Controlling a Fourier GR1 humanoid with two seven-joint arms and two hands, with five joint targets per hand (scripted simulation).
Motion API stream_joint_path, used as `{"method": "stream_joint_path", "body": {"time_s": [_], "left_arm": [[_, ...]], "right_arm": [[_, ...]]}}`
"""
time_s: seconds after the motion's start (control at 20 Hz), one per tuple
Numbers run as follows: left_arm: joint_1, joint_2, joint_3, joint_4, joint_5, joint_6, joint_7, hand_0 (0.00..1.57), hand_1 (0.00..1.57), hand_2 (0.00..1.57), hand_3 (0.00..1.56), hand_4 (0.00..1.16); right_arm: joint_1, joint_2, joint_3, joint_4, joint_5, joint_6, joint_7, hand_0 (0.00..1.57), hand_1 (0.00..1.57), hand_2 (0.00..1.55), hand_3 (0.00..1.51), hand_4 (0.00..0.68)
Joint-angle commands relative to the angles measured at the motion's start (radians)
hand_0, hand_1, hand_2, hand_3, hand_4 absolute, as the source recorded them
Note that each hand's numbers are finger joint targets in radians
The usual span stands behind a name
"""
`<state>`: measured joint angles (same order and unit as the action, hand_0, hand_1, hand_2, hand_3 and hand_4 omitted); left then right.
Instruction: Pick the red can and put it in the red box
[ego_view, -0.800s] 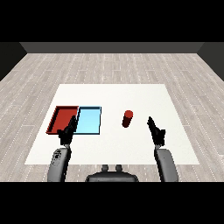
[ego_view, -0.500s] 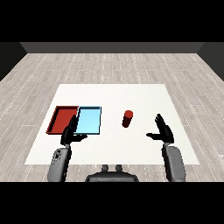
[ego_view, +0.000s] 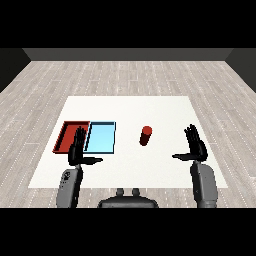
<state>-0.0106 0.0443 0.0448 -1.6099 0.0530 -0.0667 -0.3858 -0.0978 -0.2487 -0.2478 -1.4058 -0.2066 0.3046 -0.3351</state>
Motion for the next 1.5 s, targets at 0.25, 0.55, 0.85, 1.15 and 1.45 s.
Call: {"method": "stream_joint_path", "body": {"time_s": [0.25,0.55,0.85,1.15,1.45], "left_arm": [[0.028,0.013,0.023,-0.012,0.034,-0.037,-0.06,0.0,0.0,0.0,0.0,0.0],[-0.001,0.007,0.018,0.008,0.045,-0.045,-0.052,0.0,0.0,0.0,0.0,0.0],[0.033,-0.043,-0.05,0.052,-0.012,0.039,-0.146,0.0,0.0,0.0,0.0,0.0],[0.129,0.008,0.012,-0.081,0.072,-0.065,-0.091,0.0,0.0,0.0,0.0,0.0],[-0.006,0.006,0.026,-0.012,0.071,-0.033,-0.03,0.0,0.0,0.0,0.0,0.0]], "right_arm": [[-0.034,-0.046,-0.045,0.136,0.016,0.064,-0.114,0.0,0.0,0.0,0.0,0.0],[-0.078,-0.009,-0.014,0.158,0.031,0.031,-0.083,0.0,0.0,0.0,0.0,0.0],[-0.172,-0.038,-0.025,0.298,0.034,0.056,-0.106,0.0,0.0,0.0,0.0,0.0],[-0.256,0.008,0.008,0.338,0.049,-0.014,-0.063,0.0,0.0,0.0,0.0,0.0],[-0.281,0.059,0.023,0.363,-0.001,-0.009,-0.016,0.0,0.0,0.0,0.0,0.0]]}}
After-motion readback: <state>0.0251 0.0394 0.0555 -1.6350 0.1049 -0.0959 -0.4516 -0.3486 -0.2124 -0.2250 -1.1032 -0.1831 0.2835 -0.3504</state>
